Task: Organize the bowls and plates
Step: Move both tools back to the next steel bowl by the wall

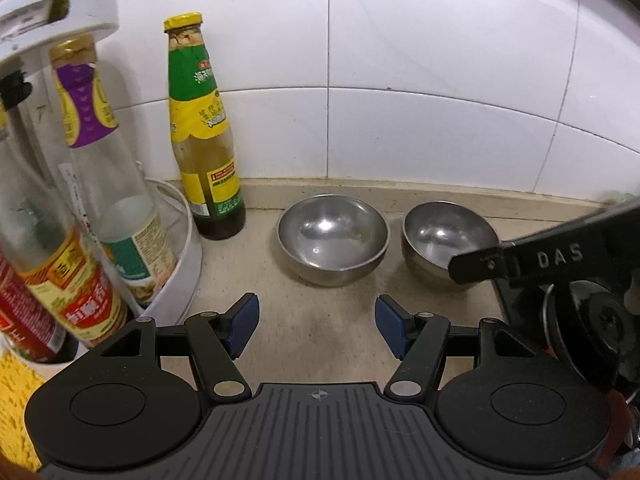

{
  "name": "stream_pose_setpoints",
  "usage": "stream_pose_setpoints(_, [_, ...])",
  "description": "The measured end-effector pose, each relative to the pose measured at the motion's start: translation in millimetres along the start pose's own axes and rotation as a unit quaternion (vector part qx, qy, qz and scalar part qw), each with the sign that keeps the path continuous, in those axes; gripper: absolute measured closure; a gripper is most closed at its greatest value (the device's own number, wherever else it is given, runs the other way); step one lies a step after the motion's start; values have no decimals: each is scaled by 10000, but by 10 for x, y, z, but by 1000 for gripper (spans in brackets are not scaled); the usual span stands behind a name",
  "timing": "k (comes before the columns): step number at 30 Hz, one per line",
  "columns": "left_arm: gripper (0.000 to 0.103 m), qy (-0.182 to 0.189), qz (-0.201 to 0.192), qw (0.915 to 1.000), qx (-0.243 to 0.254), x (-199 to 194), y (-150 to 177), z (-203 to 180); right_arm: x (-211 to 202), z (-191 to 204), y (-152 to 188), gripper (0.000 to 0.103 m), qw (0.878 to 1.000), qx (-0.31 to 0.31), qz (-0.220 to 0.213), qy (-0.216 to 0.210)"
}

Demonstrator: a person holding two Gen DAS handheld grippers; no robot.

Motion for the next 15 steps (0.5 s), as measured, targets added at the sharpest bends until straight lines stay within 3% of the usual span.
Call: stream_pose_setpoints(15, [31, -59, 298, 9995, -68, 808, -247, 227, 805, -100, -620, 77, 9994, -282, 150, 121])
Point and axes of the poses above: each gripper's, at about its wrist camera, not at the fingertips, and x roughly the way its jaws point, z to its left, y to its underside, the point moved 5 cm from there along x, roughly the way its jaws point, and after that the axes turned 10 degrees about x, right-handed, at the moved point
